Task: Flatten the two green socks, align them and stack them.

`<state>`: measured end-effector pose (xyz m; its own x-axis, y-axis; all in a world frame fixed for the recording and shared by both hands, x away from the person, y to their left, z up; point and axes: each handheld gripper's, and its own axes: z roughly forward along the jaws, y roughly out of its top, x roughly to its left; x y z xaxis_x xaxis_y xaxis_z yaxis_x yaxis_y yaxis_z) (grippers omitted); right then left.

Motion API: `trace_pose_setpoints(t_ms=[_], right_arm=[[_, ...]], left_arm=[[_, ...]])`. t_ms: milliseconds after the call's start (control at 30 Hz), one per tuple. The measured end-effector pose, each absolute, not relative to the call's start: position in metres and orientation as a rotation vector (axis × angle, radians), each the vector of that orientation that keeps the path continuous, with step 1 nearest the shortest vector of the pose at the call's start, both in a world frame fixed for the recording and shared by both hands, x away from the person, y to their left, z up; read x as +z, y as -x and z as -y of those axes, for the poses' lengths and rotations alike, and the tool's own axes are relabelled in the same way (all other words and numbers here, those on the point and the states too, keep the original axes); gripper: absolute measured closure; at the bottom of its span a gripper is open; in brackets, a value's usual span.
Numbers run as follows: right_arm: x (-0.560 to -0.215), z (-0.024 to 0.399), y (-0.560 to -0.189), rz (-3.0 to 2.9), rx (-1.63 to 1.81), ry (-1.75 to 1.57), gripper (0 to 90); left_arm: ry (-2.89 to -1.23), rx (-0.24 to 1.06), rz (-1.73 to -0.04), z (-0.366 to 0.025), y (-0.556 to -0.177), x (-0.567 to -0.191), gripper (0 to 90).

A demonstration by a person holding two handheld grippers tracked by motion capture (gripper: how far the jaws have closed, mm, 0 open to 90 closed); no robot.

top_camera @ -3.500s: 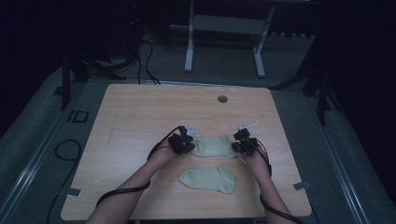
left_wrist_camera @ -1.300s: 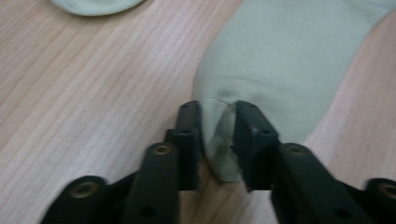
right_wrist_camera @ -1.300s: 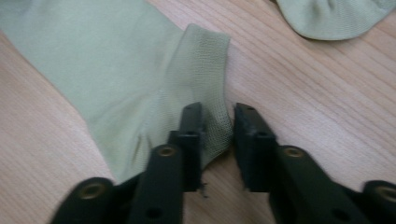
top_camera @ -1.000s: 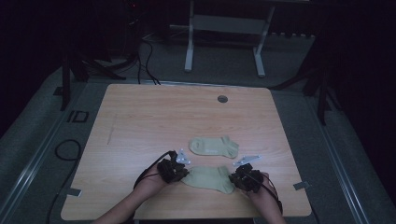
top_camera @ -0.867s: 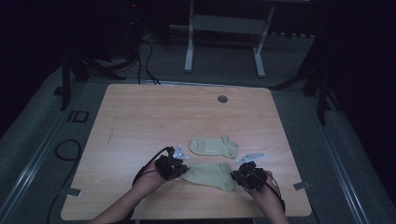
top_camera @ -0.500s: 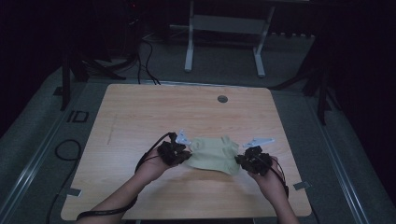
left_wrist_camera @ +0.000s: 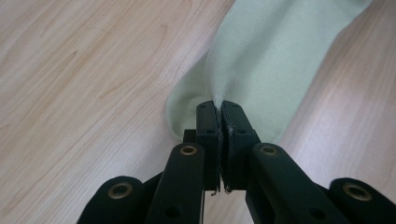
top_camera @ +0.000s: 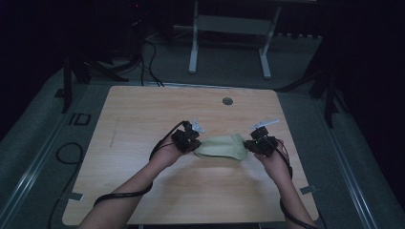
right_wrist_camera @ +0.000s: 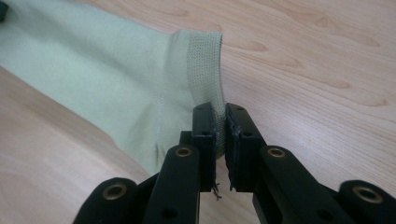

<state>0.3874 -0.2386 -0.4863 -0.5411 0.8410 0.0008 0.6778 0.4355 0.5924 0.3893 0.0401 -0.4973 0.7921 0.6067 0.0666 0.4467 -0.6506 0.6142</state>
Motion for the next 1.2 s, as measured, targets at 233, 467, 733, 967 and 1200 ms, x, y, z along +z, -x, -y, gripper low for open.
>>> trace_pose_setpoints(t_ms=[233, 467, 733, 967, 1200], right_arm=[[-0.501, 0.24, -0.406, -2.435, 0.752, -1.363, 82.8], [-0.52, 0.239, -0.416, -2.47, 0.718, -1.408, 82.2], [-0.531, 0.237, -0.417, -2.492, 0.686, -1.408, 72.1], [-0.521, 0.24, -0.412, -2.476, 0.726, -1.396, 57.4], [-0.508, 0.224, -0.397, -2.493, 0.827, -1.316, 76.7]], left_arm=[[-2.409, 0.319, -0.793, -0.037, -0.4, -0.516, 86.4], [-2.444, 0.313, -0.805, -0.035, -0.404, -0.53, 86.3], [-2.452, 0.324, -0.826, -0.037, -0.409, -0.537, 77.6], [-2.376, 0.328, -0.86, -0.047, -0.407, -0.522, 51.4], [-2.353, 0.35, -0.792, -0.035, -0.399, -0.517, 79.7]])
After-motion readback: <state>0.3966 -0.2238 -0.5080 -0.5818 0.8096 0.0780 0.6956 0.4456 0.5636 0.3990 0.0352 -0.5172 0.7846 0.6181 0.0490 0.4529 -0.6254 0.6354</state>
